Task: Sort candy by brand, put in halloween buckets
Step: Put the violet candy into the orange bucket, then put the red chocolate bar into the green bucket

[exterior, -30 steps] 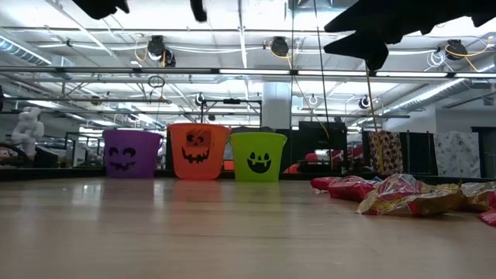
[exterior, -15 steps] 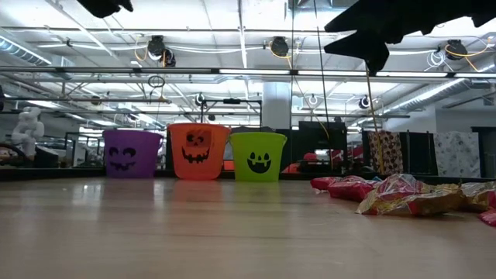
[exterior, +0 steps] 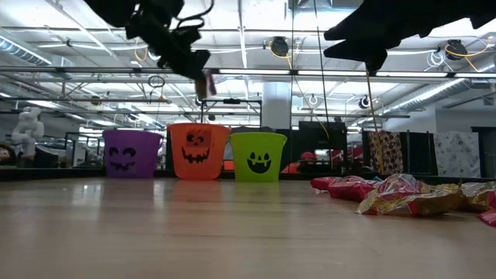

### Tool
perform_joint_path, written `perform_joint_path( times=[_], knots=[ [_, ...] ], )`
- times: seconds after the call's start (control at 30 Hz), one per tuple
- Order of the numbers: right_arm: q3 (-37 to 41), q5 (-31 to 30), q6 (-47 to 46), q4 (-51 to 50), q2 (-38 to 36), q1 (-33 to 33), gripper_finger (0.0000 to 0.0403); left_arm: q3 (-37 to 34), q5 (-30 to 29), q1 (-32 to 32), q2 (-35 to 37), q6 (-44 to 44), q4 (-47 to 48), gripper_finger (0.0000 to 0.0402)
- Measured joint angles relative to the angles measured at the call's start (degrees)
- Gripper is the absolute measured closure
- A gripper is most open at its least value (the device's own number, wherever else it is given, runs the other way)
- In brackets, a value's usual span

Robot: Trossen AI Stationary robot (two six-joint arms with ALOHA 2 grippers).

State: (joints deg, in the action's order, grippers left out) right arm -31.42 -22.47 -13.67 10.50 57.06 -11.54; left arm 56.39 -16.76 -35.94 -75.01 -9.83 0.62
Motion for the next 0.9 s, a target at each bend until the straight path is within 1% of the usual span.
perform_joint_path(
  times=[0.1, 0.13, 0.2, 0.3, 0.4, 0.53, 0.6, 0.7, 0.8, 0.9],
  knots=[
    [0.0, 0.0, 0.0, 0.0, 0.0, 0.8, 0.0188, 0.0, 9.6, -4.7, -0.5, 4.1, 3.1, 0.0372],
    [0.0, 0.0, 0.0, -0.1, 0.0, 1.1, 0.0188, 0.0, 11.9, -5.8, -1.0, 4.7, 4.1, 0.0367],
    [0.0, 0.0, 0.0, -0.1, 0.0, 1.4, 0.0188, 0.0, 14.8, -6.7, -2.2, 5.0, 4.9, 0.0351],
    [0.0, 0.0, 0.0, -0.1, 0.0, 1.5, 0.0188, 0.0, 15.3, -7.5, -4.0, 5.0, 7.4, 0.0315],
    [0.0, 0.0, -0.1, -0.1, 0.0, 1.5, 0.0188, 0.0, 15.3, -7.6, -5.8, 5.0, 7.9, 0.0269],
    [0.0, 0.0, -0.2, -0.1, 0.0, 1.5, 0.0188, 0.0, 14.7, -6.5, -5.3, 5.2, 7.4, 0.0218],
    [0.0, 0.1, -0.2, -0.2, 0.0, 1.5, 0.0188, 0.0, 14.5, -4.9, -3.0, 6.6, 7.8, 0.0206],
    [0.0, 0.1, 0.0, -1.8, 0.0, 1.5, 0.0188, 0.0, 15.6, 0.0, 1.9, 8.1, 7.9, 0.0202],
    [0.0, 0.1, -0.5, -5.7, 0.0, 1.5, 0.0188, -0.1, 16.0, 7.9, 6.5, 10.1, 9.5, 0.0202],
    [0.0, 0.1, -2.0, -10.7, 0.1, 1.5, 0.0188, -1.9, 16.2, 17.5, 10.0, 12.5, 8.1, 0.0201]
  ],
)
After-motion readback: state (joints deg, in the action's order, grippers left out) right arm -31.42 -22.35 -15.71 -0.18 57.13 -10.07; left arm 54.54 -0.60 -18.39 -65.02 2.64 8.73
